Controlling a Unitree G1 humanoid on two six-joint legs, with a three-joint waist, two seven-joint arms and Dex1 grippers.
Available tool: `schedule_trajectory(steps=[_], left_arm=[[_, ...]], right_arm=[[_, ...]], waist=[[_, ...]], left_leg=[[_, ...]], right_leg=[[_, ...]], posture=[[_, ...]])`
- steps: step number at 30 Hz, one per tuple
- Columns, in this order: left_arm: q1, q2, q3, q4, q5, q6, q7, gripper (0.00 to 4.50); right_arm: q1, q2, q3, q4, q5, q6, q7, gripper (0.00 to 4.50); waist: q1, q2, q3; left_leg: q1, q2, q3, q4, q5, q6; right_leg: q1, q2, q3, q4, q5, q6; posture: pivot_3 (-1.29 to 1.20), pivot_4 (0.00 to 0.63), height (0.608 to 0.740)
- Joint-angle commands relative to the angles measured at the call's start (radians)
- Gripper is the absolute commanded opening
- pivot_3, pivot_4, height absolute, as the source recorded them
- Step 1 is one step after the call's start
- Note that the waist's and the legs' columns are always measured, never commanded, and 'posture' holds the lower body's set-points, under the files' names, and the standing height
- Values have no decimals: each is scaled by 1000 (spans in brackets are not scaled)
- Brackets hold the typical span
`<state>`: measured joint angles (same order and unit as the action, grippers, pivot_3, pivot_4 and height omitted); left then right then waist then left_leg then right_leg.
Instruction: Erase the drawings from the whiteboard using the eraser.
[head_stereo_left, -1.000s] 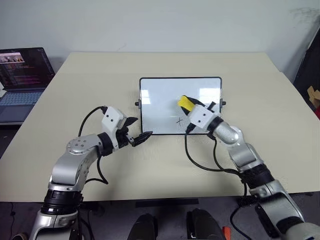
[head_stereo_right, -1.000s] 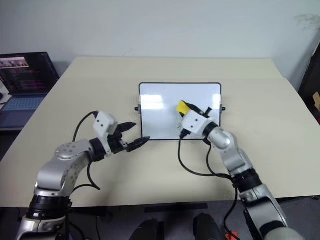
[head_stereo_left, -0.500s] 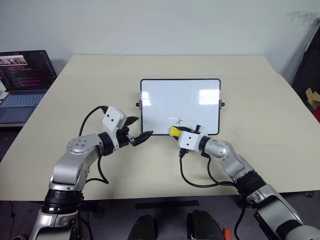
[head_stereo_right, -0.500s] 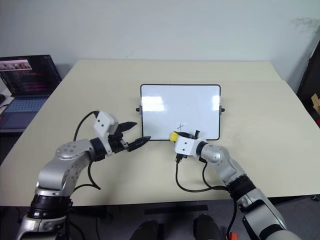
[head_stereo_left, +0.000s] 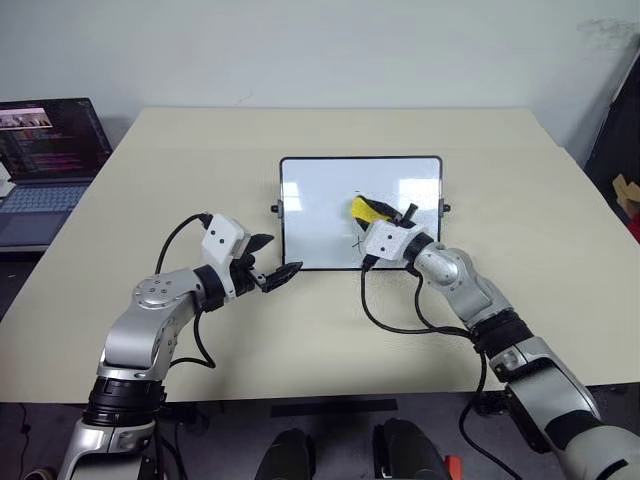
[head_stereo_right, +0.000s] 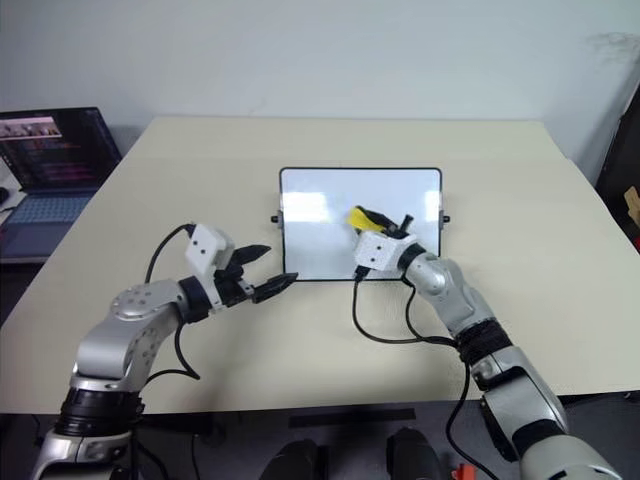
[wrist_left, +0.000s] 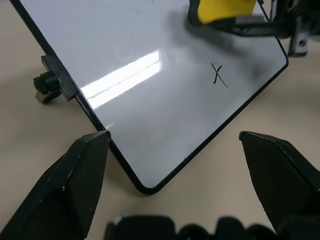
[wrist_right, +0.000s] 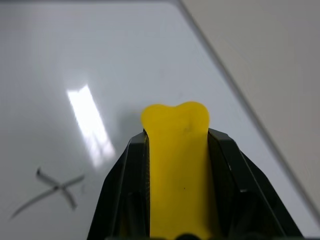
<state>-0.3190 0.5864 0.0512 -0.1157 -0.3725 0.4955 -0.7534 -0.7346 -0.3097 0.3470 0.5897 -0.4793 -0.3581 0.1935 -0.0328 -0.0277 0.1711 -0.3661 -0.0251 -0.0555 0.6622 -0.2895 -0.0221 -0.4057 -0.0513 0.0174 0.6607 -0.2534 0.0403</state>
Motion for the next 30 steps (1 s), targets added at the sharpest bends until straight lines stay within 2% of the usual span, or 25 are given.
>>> schedule_trajectory(steps=[1, 7, 14, 19, 22, 25, 30], left_arm=[[-12, 6, 19, -45, -11, -3, 1, 4500], [-12, 8, 26, -55, -18, 4, 3, 4500], [-22, 5, 27, -46, -21, 7, 5, 4500], [-24, 6, 30, -40, -20, 8, 6, 4500], [-23, 7, 32, -40, -20, 9, 7, 4500], [-20, 6, 30, -45, -20, 12, 6, 4500], [-11, 2, 26, -57, -23, 16, 4, 4500]], right_arm=[[-27, 19, 26, 49, -10, 11, 27, 1216], [51, 5, 92, 86, -26, -2, 131, 1216], [95, -5, 122, 75, -30, 0, 187, 1215], [57, 6, 67, -3, -4, -131, 50, 1215], [36, 13, 25, -54, 31, -195, -7, 1214], [3, 6, -7, -47, 3, -164, -68, 1213], [-11, -16, 10, 59, -40, -71, -65, 1213]], waist=[[-5, 0, 0], [-10, -1, -2], [-11, -1, -3], [-10, -1, -2], [-10, -1, -1], [-11, -1, -1], [-7, -1, -1]], left_leg=[[0, 0, 0, 0, 0, 0], [3, 0, 0, 0, 0, 0], [5, 0, 0, 2, 0, 1], [12, 1, -1, 2, 1, 1], [9, 1, -1, 1, 1, 1], [1, 1, -1, 1, 1, 0], [-1, 2, 0, -1, 0, -1]], right_leg=[[0, 0, 0, 0, 0, 0], [2, 0, 0, 3, 0, 0], [4, 1, 0, 4, 1, -1], [12, 3, 0, 3, 1, -1], [9, 5, 0, 3, 1, -1], [-1, 4, 1, 4, 1, -1], [-1, 2, 0, -2, 1, -1]], posture=[[0, 150, 740], [0, 150, 740], [0, 150, 740], [0, 150, 740], [0, 150, 740], [0, 150, 740], [0, 150, 740]])
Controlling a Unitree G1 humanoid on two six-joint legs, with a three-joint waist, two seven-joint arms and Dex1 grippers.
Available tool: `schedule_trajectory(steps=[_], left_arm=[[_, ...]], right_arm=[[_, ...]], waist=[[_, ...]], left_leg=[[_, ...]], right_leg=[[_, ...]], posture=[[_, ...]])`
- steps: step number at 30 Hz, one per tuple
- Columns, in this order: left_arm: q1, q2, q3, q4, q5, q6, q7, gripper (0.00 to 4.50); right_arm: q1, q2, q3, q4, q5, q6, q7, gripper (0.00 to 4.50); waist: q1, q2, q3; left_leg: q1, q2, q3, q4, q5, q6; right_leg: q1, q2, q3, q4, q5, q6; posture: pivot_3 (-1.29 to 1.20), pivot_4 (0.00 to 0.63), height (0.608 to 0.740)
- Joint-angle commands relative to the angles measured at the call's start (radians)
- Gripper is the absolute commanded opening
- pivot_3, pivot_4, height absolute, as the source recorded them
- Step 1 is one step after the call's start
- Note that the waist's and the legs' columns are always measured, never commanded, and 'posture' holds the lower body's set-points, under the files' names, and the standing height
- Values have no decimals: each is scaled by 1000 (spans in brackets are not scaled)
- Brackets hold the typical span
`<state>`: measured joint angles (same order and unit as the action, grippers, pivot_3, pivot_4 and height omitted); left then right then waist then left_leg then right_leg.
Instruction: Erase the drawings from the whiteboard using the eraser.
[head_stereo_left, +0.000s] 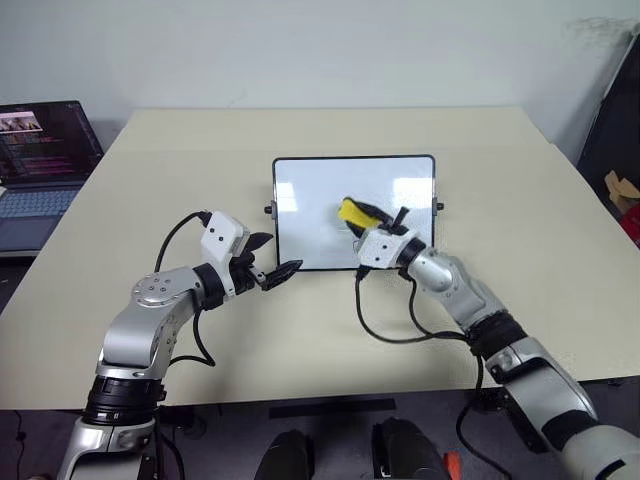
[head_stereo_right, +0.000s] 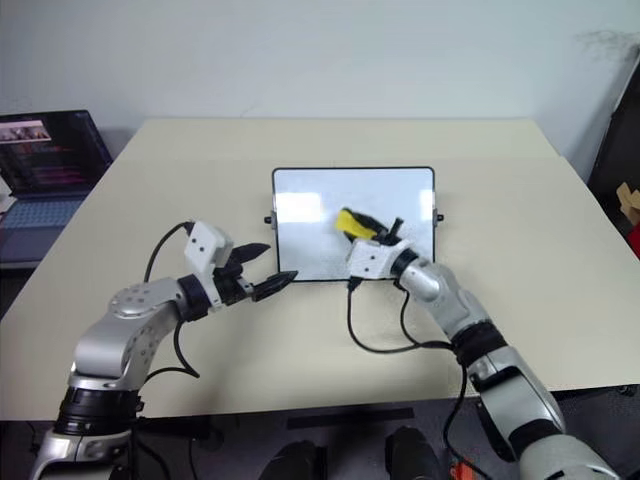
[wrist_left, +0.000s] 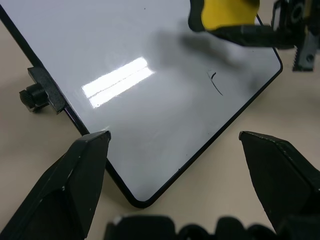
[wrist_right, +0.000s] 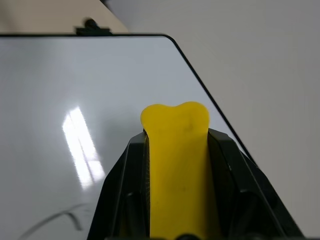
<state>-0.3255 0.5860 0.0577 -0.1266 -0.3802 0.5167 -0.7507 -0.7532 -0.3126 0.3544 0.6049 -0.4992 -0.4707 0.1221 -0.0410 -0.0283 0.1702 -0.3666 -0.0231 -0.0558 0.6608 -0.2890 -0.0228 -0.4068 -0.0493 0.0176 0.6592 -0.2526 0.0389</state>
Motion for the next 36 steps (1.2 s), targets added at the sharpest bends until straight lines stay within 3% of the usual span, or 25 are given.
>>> schedule_trajectory(steps=[1, 7, 13, 16, 19, 23, 27, 36], left_arm=[[-4, 3, 19, -47, -16, -5, 1, 4500], [-9, 7, 23, -32, -15, -12, -6, 4500], [-14, 7, 21, -27, -15, -15, -9, 4500], [-15, 8, 21, -24, -14, -16, -11, 4500], [-16, 10, 21, -21, -13, -17, -11, 4500], [-15, 9, 21, -19, -12, -18, -10, 4500], [-11, 9, 22, -21, -13, -19, -10, 4500], [-7, 12, 24, -21, -11, -19, -9, 4500]], right_arm=[[12, -17, 9, 58, -22, 51, 16, 1213], [96, -31, 83, 91, -12, 49, 189, 1211], [127, -44, 102, 87, -12, 72, 246, 1210], [112, -42, 78, 59, 1, 20, 198, 1210], [76, -35, 19, -7, 7, -89, 38, 1210], [41, -38, -18, -17, -6, -103, -73, 1209], [23, -30, -5, 28, -27, -54, -80, 1207], [52, 38, 91, 104, -56, -48, -7, 1207]], waist=[[2, 0, 0], [3, -1, -1], [1, -1, -1], [0, -1, -1], [1, -1, 1], [1, -1, 2], [1, -1, 1], [-4, -1, 1]], left_leg=[[0, 0, 0, 0, 0, 0], [3, 0, 0, 1, -1, 1], [15, 0, -1, 2, 0, 1], [22, 0, -1, 2, 0, 2], [20, 0, -1, 2, 1, 2], [14, 0, -1, 2, 1, 2], [-2, 0, -1, 1, 2, -3], [0, 0, 1, 0, -1, 1]], right_leg=[[0, 0, 0, -1, 0, 0], [4, -1, 0, 0, 0, 0], [16, 1, -1, 2, 0, 0], [23, 4, 0, 1, 0, 0], [21, 4, 0, 2, 0, 0], [14, 4, 0, 3, 0, 0], [-2, 1, 1, 2, 0, 0], [0, -1, 0, 0, 0, 0]], posture=[[0, 150, 740], [0, 150, 740], [0, 150, 740], [0, 150, 740], [0, 150, 740], [0, 150, 740], [0, 150, 740], [0, 150, 740]])
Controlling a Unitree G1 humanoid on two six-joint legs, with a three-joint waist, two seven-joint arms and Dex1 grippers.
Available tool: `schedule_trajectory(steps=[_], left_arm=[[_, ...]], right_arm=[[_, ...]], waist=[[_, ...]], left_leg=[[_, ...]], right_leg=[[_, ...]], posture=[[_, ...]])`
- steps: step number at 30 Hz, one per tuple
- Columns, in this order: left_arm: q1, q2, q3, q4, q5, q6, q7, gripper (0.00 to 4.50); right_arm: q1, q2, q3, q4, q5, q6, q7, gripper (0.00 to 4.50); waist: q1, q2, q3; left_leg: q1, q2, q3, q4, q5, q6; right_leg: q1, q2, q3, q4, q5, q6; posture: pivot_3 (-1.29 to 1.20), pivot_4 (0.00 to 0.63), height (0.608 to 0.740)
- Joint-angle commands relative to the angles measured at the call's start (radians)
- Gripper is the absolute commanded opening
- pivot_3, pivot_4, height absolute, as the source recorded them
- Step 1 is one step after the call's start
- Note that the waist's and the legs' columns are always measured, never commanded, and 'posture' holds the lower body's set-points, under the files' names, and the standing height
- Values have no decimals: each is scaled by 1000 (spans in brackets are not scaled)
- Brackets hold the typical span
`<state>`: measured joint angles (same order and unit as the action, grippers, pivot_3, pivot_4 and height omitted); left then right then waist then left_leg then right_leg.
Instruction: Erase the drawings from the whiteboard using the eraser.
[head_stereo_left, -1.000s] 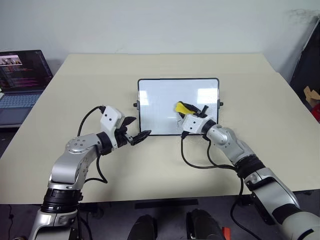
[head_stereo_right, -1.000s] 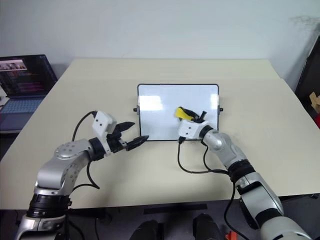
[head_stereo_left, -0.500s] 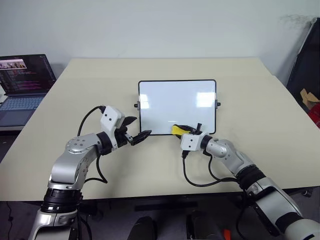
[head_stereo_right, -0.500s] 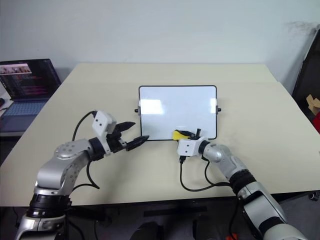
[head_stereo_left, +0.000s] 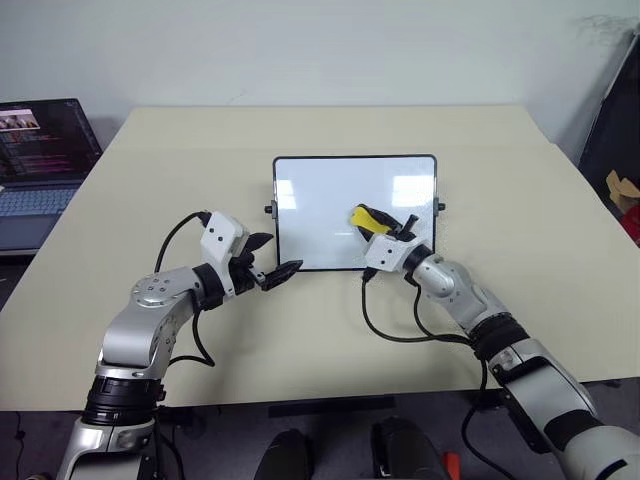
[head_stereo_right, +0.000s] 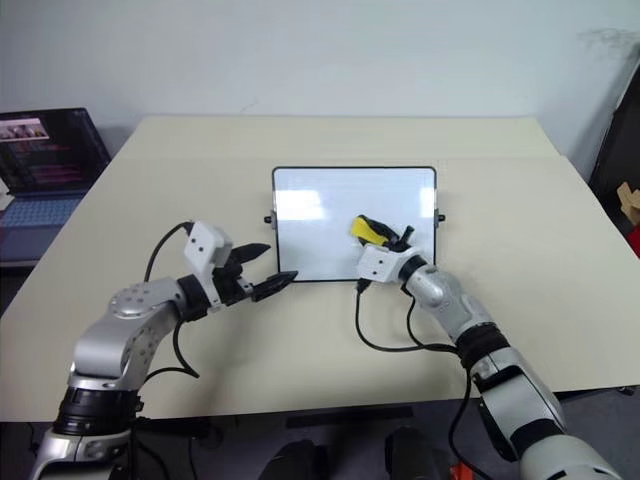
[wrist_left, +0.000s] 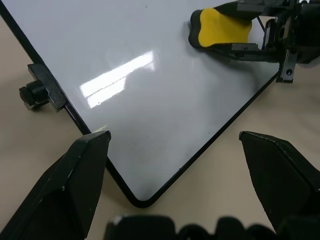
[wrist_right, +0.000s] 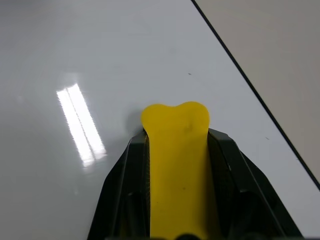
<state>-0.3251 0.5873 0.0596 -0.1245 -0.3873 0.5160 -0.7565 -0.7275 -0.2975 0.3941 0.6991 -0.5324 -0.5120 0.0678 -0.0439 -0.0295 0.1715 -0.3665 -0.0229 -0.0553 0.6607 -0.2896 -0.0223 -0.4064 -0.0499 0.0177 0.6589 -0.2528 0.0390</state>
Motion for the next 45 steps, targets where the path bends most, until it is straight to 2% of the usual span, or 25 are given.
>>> schedule_trajectory(steps=[1, 5, 11, 24, 28, 33, 38, 41, 45], left_arm=[[-7, 11, 22, -23, -4, -18, -2, 4500], [-5, 10, 23, -26, -4, -15, 1, 4500], [-1, 11, 23, -32, -5, -12, 3, 4500], [10, 4, 56, 3, 20, -52, 48, 4500], [25, 4, 58, -13, 12, -51, 48, 4500], [31, 16, 44, -41, -13, -23, 12, 4500], [-13, 24, -29, -104, -51, 34, -68, 4500], [-59, 29, -112, -124, -36, 58, -117, 4500], [-145, -4, -197, -108, -34, 55, -176, 4500]], right_arm=[[34, 29, 63, 10, -25, -3, 59, 1207], [60, 32, 94, 10, -31, 7, 99, 1207], [64, 14, 60, -48, -5, -15, 74, 1207], [79, 43, -64, -368, 93, 43, 74, 1206], [128, 33, -138, -494, 165, 155, 109, 1206], [262, -13, -326, -745, 371, 404, 205, 1206], [450, -110, -443, -990, 506, 621, 314, 1206], [583, -142, -501, -1110, 545, 764, 332, 1206], [685, -51, -588, -1239, 689, 1058, 271, 1206]], waist=[[-3, 0, 0], [-5, 0, 0], [-4, 0, 0], [-2, 0, 1], [10, 0, 1], [20, 0, 1], [21, 1, 1], [20, 1, 1], [14, 1, 1]], left_leg=[[2, 0, 0, 0, 0, 0], [2, 0, 0, 1, 0, 0], [2, -1, -1, 1, 0, 0], [1, 0, -1, 0, 0, 0], [1, -1, -1, 0, 0, 0], [-2, -1, -4, 1, 0, 0], [-4, -2, -5, 0, 0, 0], [-4, -1, -5, 0, 0, 1], [-3, -2, -2, 1, 0, 1]], right_leg=[[2, 0, 0, 1, 0, 0], [2, 1, 0, 3, 0, 0], [2, 1, 0, 4, 0, 0], [0, 0, 0, 2, 0, 0], [0, 0, 0, 1, 0, 0], [0, -2, -1, -1, 0, 0], [0, -2, -1, -2, 0, 1], [0, -1, -2, -2, -1, 1], [1, -1, -1, 0, -1, 2]], posture=[[0, 150, 740], [0, 150, 740], [0, 150, 740], [0, 150, 740], [0, 150, 740], [0, 150, 740], [0, 150, 740], [0, 150, 740], [0, 150, 740]])
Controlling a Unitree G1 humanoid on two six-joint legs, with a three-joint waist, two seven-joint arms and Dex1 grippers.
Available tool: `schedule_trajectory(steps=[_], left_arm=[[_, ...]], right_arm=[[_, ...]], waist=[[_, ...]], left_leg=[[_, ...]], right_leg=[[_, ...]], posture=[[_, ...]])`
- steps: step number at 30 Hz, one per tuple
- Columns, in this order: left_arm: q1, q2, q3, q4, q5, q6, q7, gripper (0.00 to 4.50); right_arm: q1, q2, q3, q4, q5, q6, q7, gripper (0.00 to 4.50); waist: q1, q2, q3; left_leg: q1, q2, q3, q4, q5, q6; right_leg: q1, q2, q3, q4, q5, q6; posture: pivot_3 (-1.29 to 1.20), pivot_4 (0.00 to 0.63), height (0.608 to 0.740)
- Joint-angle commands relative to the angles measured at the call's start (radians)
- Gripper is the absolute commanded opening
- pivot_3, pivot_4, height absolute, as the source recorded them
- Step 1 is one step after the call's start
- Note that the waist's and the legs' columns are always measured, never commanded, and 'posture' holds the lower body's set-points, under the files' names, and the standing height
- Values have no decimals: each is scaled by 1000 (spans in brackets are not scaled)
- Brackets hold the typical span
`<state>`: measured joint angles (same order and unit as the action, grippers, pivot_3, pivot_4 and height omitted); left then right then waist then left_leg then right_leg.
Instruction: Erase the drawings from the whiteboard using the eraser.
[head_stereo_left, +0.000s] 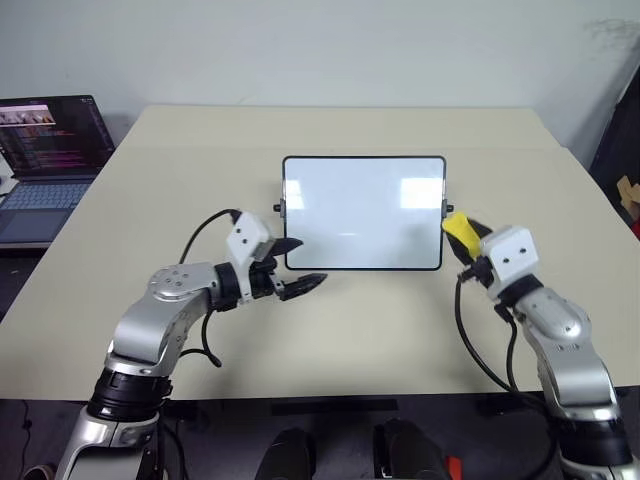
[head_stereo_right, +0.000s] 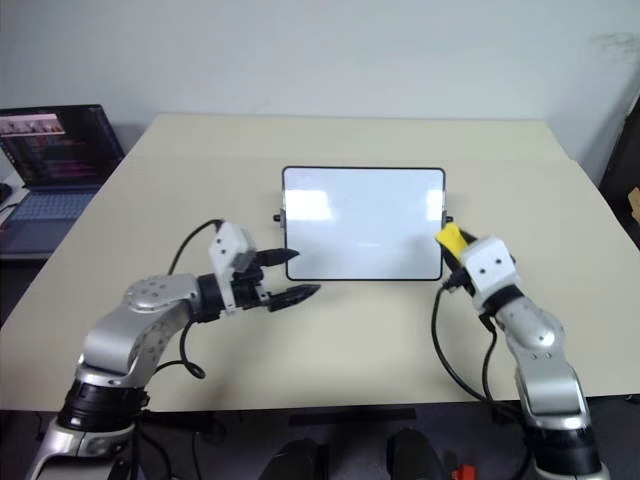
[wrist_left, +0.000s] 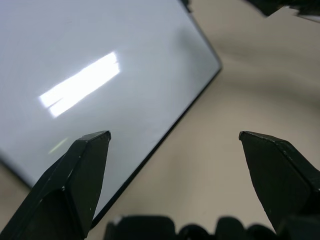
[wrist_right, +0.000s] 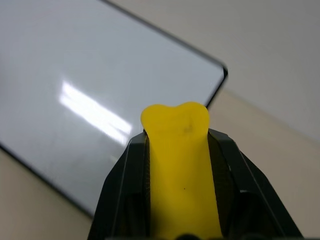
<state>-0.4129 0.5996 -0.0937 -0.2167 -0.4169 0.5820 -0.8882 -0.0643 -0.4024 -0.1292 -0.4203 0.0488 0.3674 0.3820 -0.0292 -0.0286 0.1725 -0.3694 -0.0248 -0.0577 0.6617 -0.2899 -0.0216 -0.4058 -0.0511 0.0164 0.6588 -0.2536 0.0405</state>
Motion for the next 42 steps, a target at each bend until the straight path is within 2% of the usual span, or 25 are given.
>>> schedule_trajectory(steps=[1, 5, 12, 27, 29, 32, 36, 37, 42], left_arm=[[-80, -26, -62, -2, -1, -14, -57, 4500], [-142, -71, -113, 55, 6, -26, -100, 4500], [-193, -103, -211, 124, 49, -96, -208, 4500], [-268, -188, -255, 229, 159, -247, -243, 4500], [-267, -191, -252, 227, 163, -249, -243, 4500], [-256, -189, -243, 222, 168, -250, -237, 4500], [-239, -184, -227, 218, 171, -247, -216, 4500], [-235, -184, -222, 217, 171, -245, -208, 4500], [-187, -185, -160, 188, 159, -230, -121, 4500]], right_arm=[[29, 72, -76, -139, 126, 230, -58, 1206], [35, 71, -70, -154, 116, 313, -88, 1206], [-56, 72, -78, -38, 89, 349, -153, 1206], [-221, 109, -150, 243, 134, 324, -219, 1206], [-235, 108, -157, 274, 136, 310, -221, 1935], [-252, 108, -166, 307, 144, 280, -227, 2775], [-260, 106, -163, 315, 148, 245, -223, 4250], [-261, 107, -162, 311, 147, 233, -223, 4460], [-259, 117, -129, 214, 145, 148, -214, 4460]], waist=[[-1, 0, 0], [-3, 1, 0], [-2, 1, 0], [-1, 1, 0], [-1, 1, 0], [-1, 1, 0], [-1, 1, 1], [-2, 1, 1], [-3, 2, 1]], left_leg=[[1, 0, 0, 0, 0, 0], [2, 0, 1, 0, 0, 0], [2, 0, 1, 0, 0, 0], [2, 1, 1, 0, 0, 0], [2, 0, 1, 0, 0, 0], [2, 1, 1, 0, 0, 0], [2, 0, 1, 0, 0, 0], [2, 0, 1, 0, 0, 0], [2, 1, 2, 0, 0, 0]], right_leg=[[0, 0, 0, 1, 0, 0], [1, 5, 1, 2, 0, 0], [1, 6, 1, 2, 0, 0], [1, 6, 1, 1, -1, 1], [1, 6, 1, 1, -1, 1], [1, 6, 1, 1, -1, 1], [1, 6, 2, 1, -1, 1], [1, 6, 2, 1, -1, 1], [0, 6, 2, 2, -1, 1]], posture=[[0, 150, 740], [0, 150, 740], [0, 150, 740], [0, 150, 740], [0, 150, 740], [0, 150, 740], [0, 150, 740], [0, 150, 740], [0, 150, 740]])
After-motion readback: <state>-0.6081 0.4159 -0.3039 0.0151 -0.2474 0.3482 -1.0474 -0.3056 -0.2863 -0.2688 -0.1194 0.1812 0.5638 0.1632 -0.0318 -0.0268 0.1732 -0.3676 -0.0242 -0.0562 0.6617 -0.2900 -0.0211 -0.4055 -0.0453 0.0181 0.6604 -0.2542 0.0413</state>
